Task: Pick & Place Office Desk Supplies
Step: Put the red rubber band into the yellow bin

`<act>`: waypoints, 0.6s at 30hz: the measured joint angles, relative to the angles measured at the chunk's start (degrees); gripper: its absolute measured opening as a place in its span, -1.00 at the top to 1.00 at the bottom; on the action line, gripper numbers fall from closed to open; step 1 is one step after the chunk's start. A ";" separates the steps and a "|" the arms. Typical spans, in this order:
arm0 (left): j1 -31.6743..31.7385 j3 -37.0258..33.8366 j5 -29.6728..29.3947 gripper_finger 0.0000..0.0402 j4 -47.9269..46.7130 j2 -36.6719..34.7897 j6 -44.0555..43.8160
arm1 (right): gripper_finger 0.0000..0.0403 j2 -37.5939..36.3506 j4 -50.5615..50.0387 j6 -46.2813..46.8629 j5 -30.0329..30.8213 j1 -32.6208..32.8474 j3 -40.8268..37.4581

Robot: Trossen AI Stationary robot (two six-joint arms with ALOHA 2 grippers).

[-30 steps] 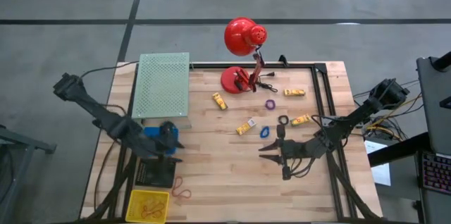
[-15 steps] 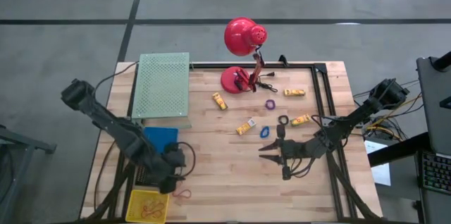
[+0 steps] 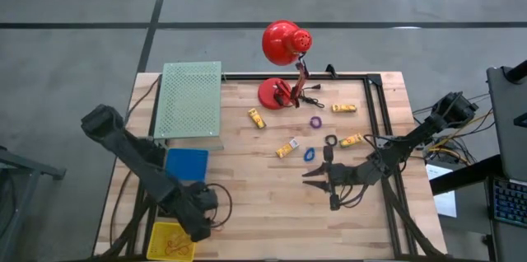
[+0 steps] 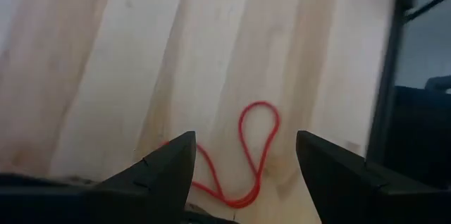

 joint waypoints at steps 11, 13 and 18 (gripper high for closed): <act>-2.04 3.14 4.96 -0.14 8.24 9.75 9.86 | 0.56 0.00 0.00 0.00 0.00 0.00 0.00; -2.27 5.50 5.06 -0.12 3.63 11.10 9.82 | 0.56 0.00 0.00 0.00 0.00 0.00 0.00; -2.40 10.47 4.79 -0.08 -3.58 14.54 9.71 | 0.59 0.00 0.00 0.00 -0.02 -0.01 0.00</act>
